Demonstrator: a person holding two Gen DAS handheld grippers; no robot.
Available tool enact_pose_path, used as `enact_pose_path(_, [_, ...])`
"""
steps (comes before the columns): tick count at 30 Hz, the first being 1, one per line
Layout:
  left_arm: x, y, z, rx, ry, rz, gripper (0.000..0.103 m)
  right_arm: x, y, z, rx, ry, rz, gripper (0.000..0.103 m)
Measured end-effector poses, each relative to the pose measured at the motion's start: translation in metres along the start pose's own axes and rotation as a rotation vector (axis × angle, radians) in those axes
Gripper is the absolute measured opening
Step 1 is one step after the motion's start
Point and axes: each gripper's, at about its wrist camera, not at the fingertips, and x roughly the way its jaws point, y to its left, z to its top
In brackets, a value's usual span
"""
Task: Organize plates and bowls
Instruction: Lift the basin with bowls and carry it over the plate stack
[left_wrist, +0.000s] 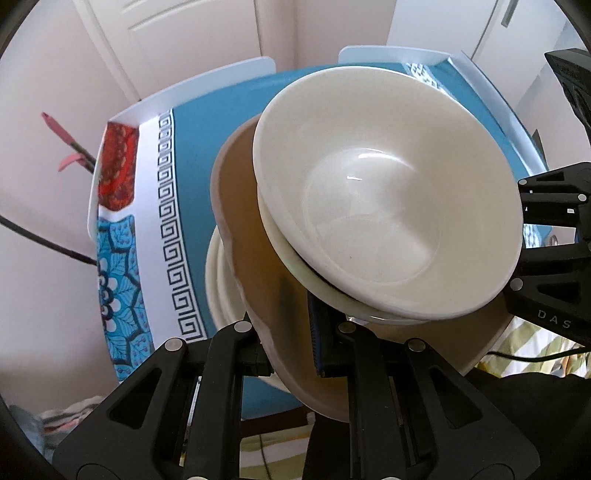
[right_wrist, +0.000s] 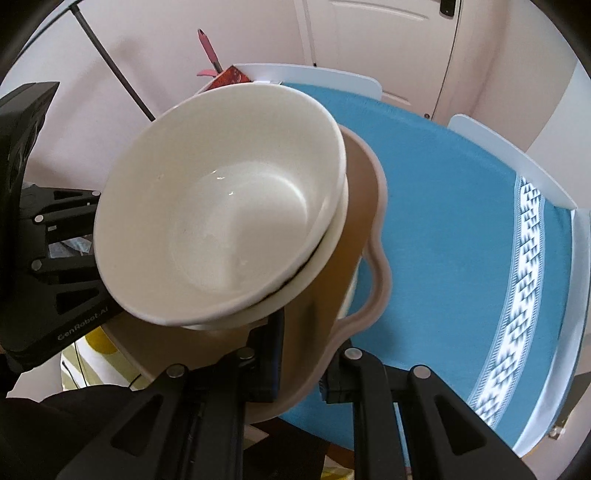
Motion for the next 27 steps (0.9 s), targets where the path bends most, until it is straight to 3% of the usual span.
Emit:
enact_pose_path(10, [0.023, 0.021, -0.014, 0.021, -0.011, -0.051, 0.011, 0.023, 0.016, -0.002, 0.04, 0.007, -0.07, 0.014])
enact_pose_path(17, [0.027, 0.019, -0.017, 0.042, -0.027, -0.053, 0.011, 0.028, 0.011, -0.005, 0.072, -0.006, -0.073, 0.014])
enact_pose_path(23, [0.031, 0.018, -0.01, 0.061, 0.018, -0.046, 0.012, 0.028, 0.011, -0.007, 0.1, 0.006, -0.054, 0.015])
enact_pose_path(27, [0.032, 0.013, -0.006, 0.092, 0.076, -0.033, 0.02, 0.027, 0.012, -0.005, 0.104, 0.032, -0.043, 0.015])
